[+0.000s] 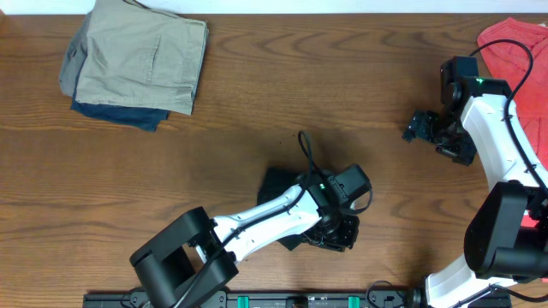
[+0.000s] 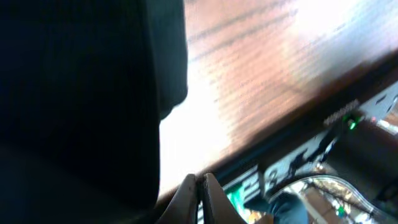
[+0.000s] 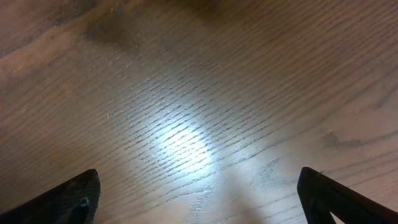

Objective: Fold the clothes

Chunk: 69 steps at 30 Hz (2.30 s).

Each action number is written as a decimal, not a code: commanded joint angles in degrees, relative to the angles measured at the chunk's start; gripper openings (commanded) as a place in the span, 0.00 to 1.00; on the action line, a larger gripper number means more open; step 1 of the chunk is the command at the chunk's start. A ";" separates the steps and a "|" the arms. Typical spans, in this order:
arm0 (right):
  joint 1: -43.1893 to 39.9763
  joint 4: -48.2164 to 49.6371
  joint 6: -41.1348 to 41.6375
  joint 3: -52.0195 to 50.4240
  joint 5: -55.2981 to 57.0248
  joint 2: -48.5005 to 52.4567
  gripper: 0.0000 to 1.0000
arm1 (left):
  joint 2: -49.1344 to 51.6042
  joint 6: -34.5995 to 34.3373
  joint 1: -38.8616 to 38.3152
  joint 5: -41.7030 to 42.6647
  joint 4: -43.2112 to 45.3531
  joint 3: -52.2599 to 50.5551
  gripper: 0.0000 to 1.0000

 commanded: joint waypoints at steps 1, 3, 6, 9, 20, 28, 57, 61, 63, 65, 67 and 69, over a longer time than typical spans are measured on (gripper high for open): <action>-0.24 -0.02 0.63 0.68 0.39 -0.76 0.99 | -4.17 3.91 0.74 1.38 -1.88 1.73 0.06; -0.24 -0.02 0.63 0.68 0.39 -0.76 0.99 | -7.10 5.57 1.22 1.33 -2.21 1.97 0.06; -0.24 -0.02 0.63 0.68 0.39 -0.76 0.99 | -12.41 7.96 2.14 -2.56 -3.54 1.97 0.07; -0.24 -0.02 0.63 0.68 0.39 -0.76 0.99 | -17.29 7.89 4.13 -10.71 -7.76 1.97 0.06; -0.24 -0.02 0.63 0.68 0.39 -0.76 0.99 | -19.43 0.85 9.44 -25.40 -18.38 -0.52 0.06; -0.24 -0.02 0.63 0.68 0.39 -0.76 0.99 | -10.99 -0.76 5.75 -16.41 -9.09 -3.48 0.06; -0.24 -0.02 0.63 0.68 0.39 -0.76 0.99 | -2.40 2.84 -3.28 1.38 3.41 -1.18 0.06; -0.24 -0.02 0.63 0.68 0.39 -0.76 0.99 | -9.22 5.33 -0.70 0.13 2.54 -1.18 0.06; -0.24 -0.02 0.63 0.68 0.39 -0.76 0.99 | -12.66 5.33 1.66 -5.05 0.39 -1.18 0.06; -0.24 -0.02 0.63 0.68 0.39 -0.76 0.99 | -15.21 5.29 4.17 -12.41 -1.97 -1.18 0.06; -0.24 0.00 0.63 0.68 0.39 -0.76 0.99 | -16.48 5.29 6.45 -19.41 -3.06 -1.20 0.06; -0.24 -0.02 0.63 0.68 0.39 -0.76 0.99 | -16.41 5.11 8.02 -23.85 -2.73 -1.25 0.06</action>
